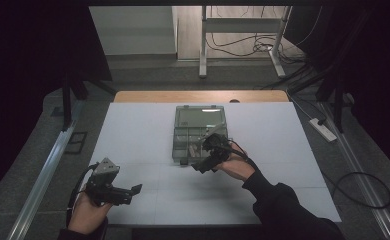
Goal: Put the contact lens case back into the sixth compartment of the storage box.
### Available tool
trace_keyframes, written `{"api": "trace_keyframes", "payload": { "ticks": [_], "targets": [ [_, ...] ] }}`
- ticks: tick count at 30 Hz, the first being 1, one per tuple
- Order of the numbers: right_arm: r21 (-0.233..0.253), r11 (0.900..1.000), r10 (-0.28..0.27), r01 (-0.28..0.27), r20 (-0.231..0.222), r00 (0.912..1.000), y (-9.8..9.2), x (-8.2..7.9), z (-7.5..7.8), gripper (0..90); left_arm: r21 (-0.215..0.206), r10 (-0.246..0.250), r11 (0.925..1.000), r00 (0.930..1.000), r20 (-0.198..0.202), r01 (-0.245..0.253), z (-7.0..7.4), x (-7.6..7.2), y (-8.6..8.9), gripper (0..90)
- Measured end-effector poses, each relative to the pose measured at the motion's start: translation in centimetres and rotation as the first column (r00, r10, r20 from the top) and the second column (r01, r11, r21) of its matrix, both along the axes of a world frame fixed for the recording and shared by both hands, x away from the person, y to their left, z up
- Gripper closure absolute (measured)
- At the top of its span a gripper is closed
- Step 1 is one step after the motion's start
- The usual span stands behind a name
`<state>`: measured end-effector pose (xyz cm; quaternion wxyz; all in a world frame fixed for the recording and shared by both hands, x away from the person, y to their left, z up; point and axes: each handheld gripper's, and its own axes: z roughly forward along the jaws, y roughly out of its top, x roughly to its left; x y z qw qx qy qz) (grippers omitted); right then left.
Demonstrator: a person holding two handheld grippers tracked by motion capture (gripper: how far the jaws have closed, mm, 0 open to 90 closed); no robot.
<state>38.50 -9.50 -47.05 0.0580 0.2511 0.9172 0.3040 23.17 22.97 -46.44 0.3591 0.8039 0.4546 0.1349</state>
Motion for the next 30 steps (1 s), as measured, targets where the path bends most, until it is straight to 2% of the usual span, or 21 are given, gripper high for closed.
{"api": "trace_keyframes", "payload": {
  "ticks": [9, 21, 30],
  "targets": [
    [0.016, 1.000, -0.002, 0.002, 0.009, 1.0000, -1.0, -0.6, 0.4, 0.0, 0.001, 0.002, 1.0000, 1.0000, -0.001, -0.002, 0.0, 0.0, 0.0, 0.1],
    [0.037, 0.999, -0.022, 0.022, 0.020, 0.9996, -4.0, -2.0, 1.0, 0.0, 0.004, 0.005, 1.0000, 1.0000, -0.003, -0.005, 0.0, 0.1, 0.0, 0.3],
    [0.055, 0.998, -0.040, 0.039, 0.019, 0.9990, -5.5, -2.8, 1.3, 0.0, 0.004, 0.006, 1.0000, 1.0000, -0.003, -0.006, 0.0, 0.1, 0.0, 0.3]
  ]
}}
